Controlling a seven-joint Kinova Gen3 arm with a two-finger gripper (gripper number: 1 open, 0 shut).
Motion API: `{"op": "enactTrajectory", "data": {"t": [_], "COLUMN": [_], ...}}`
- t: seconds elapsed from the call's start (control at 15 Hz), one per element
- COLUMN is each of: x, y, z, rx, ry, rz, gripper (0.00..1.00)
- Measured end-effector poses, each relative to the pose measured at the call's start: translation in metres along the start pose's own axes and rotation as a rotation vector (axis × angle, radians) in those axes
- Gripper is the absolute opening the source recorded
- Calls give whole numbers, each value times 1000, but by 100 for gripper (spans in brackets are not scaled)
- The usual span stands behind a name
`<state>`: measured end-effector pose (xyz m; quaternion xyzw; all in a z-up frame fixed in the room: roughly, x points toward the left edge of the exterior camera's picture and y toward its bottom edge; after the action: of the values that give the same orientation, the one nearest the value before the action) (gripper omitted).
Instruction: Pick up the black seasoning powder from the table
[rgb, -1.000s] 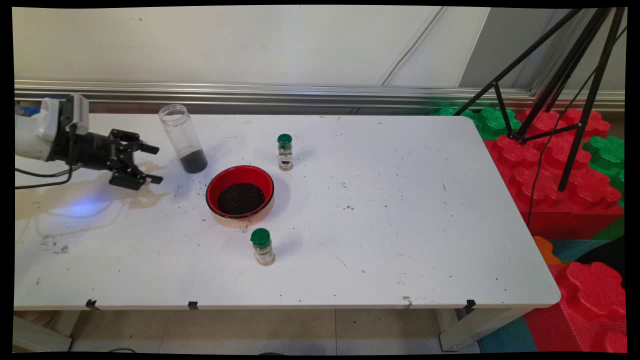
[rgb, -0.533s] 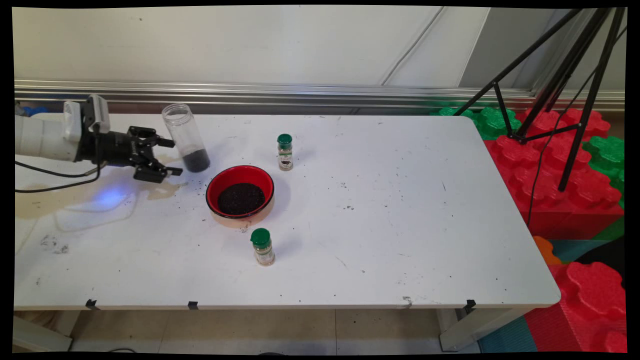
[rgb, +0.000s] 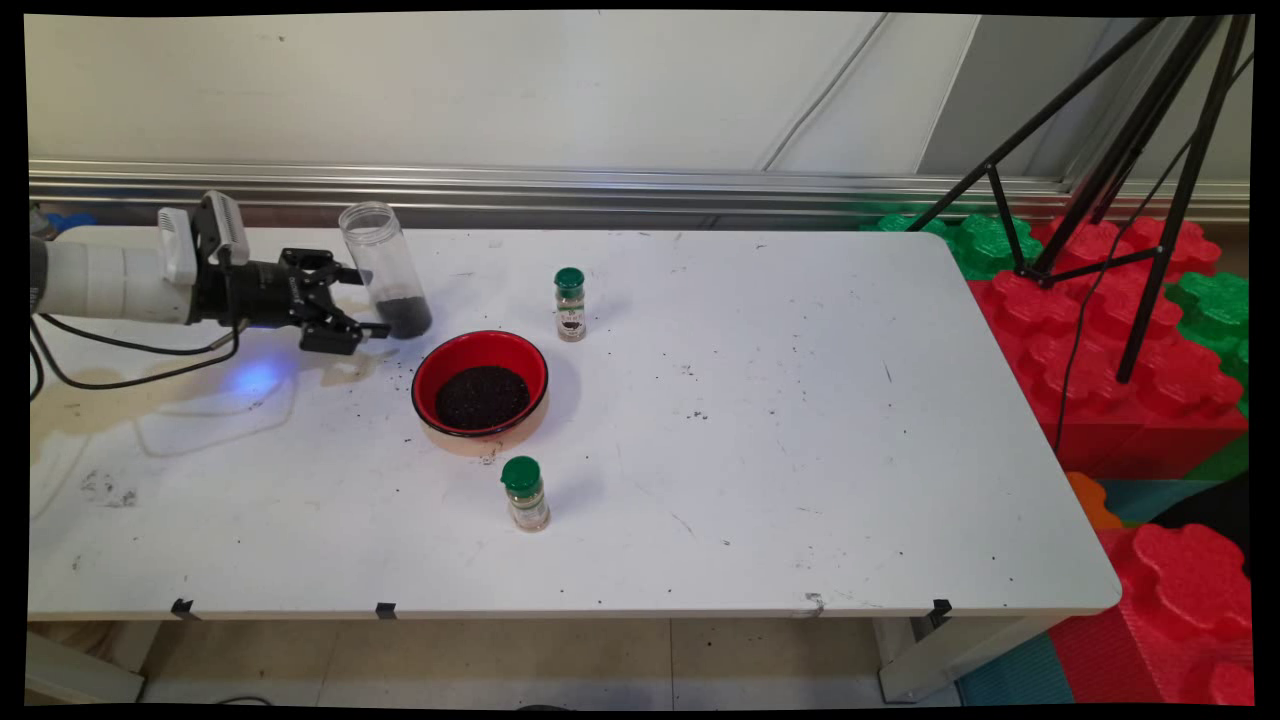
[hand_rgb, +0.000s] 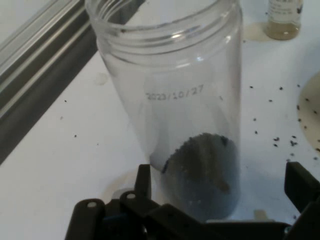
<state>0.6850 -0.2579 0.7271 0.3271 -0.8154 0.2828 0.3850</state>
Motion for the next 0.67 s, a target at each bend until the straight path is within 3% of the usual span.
{"op": "enactTrajectory", "data": {"t": [0.67], "x": [-4], "y": [-3], "z": [25], "rx": [34], "ry": [62], "rz": [-21], "gripper": [100]}}
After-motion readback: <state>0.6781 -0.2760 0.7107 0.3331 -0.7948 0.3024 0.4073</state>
